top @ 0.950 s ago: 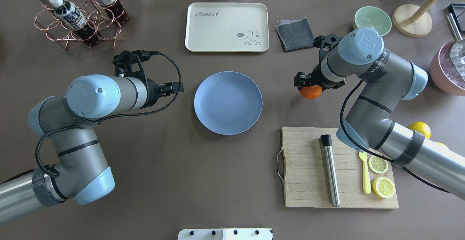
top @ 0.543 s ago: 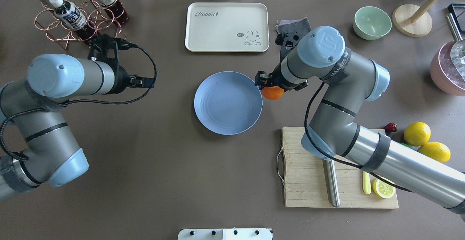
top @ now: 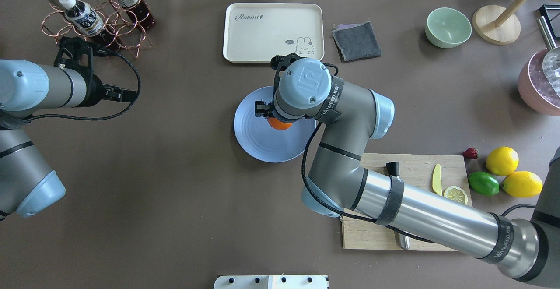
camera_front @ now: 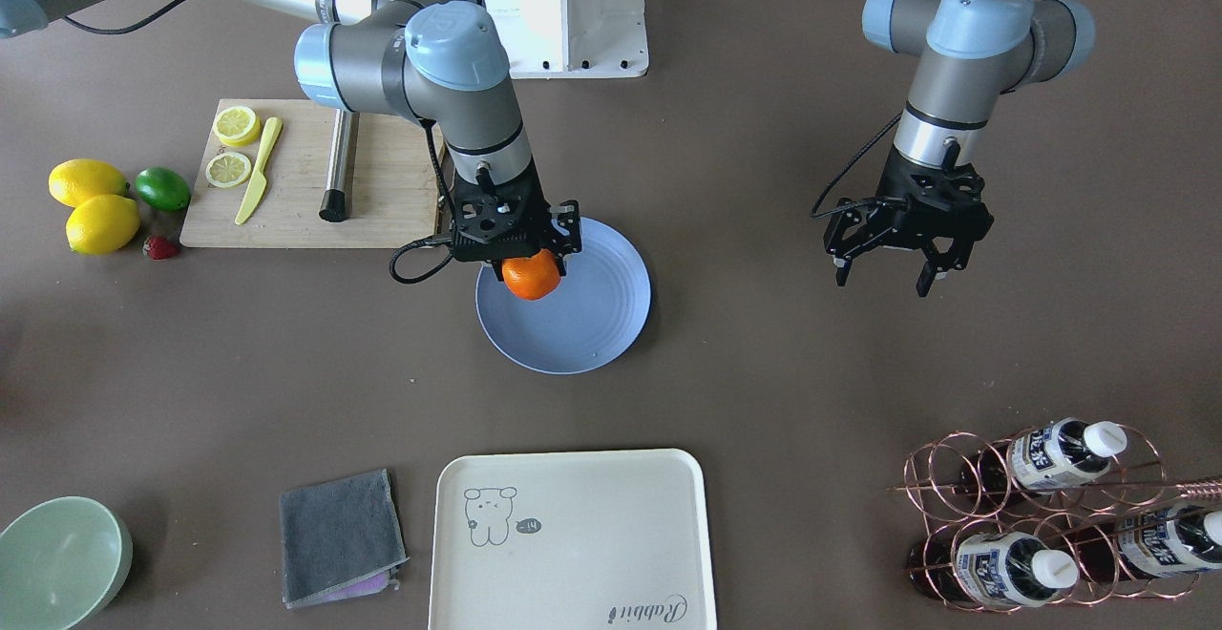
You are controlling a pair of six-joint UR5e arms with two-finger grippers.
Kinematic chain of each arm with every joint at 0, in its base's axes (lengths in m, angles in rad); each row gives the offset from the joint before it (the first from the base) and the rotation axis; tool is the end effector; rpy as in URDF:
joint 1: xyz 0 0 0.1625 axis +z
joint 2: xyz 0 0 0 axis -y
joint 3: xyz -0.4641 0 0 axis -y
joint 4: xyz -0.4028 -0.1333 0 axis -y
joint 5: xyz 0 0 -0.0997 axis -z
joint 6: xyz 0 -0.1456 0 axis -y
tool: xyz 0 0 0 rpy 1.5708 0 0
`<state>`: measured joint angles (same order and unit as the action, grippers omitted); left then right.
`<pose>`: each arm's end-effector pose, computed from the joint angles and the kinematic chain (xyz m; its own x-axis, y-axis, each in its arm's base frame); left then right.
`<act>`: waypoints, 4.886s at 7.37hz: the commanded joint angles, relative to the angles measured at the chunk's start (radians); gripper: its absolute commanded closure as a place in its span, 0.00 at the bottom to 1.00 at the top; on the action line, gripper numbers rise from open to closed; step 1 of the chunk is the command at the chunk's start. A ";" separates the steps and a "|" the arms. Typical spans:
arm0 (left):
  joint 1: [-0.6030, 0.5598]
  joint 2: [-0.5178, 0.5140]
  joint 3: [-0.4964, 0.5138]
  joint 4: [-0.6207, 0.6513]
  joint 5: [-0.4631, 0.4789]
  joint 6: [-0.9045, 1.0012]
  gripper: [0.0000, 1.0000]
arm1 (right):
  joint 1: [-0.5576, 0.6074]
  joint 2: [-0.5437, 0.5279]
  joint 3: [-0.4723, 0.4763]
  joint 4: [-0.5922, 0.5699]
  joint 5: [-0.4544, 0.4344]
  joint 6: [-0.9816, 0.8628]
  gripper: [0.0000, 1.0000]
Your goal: Pick orange to plate
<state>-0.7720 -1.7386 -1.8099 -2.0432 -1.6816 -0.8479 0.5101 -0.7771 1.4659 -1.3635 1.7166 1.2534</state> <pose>0.3643 -0.5182 0.4761 0.7609 0.1768 -0.6243 0.1719 0.8729 0.4567 -0.6579 -0.4966 0.2440 0.6378 0.0030 0.7702 -0.1948 0.9681 0.1575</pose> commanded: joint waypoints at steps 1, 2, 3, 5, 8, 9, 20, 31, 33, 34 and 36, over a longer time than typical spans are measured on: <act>-0.009 0.011 0.012 -0.002 -0.006 0.000 0.02 | -0.021 0.019 -0.064 0.017 -0.058 -0.012 1.00; -0.013 0.013 0.011 0.000 -0.006 0.000 0.02 | -0.036 0.018 -0.096 0.062 -0.069 -0.014 1.00; -0.029 0.014 0.011 0.000 -0.009 0.001 0.02 | -0.042 0.019 -0.111 0.087 -0.077 -0.009 0.70; -0.068 0.017 0.012 0.001 -0.111 0.001 0.02 | -0.055 0.039 -0.101 0.081 -0.078 0.000 0.00; -0.090 0.069 0.006 -0.002 -0.125 0.003 0.02 | 0.008 0.082 0.018 -0.088 0.007 -0.012 0.00; -0.111 0.100 -0.011 -0.002 -0.127 0.003 0.02 | 0.024 0.082 0.103 -0.203 0.023 -0.014 0.00; -0.834 0.284 0.055 0.353 -0.572 0.971 0.02 | 1.005 -0.828 0.276 -0.282 0.587 -1.210 0.00; -0.834 0.272 0.098 0.334 -0.618 0.958 0.02 | 1.081 -0.834 0.188 -0.198 0.607 -1.200 0.00; -0.834 0.275 0.096 0.334 -0.618 0.958 0.02 | 1.079 -0.834 0.191 -0.198 0.609 -1.200 0.00; -0.834 0.275 0.095 0.334 -0.618 0.958 0.02 | 1.079 -0.834 0.191 -0.198 0.609 -1.200 0.00; -0.834 0.275 0.096 0.334 -0.618 0.961 0.02 | 1.081 -0.837 0.191 -0.198 0.609 -1.203 0.00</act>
<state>-1.6061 -1.4635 -1.7143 -1.7089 -2.2995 0.1118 1.5901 -1.6120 1.6566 -1.5616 2.3255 0.0523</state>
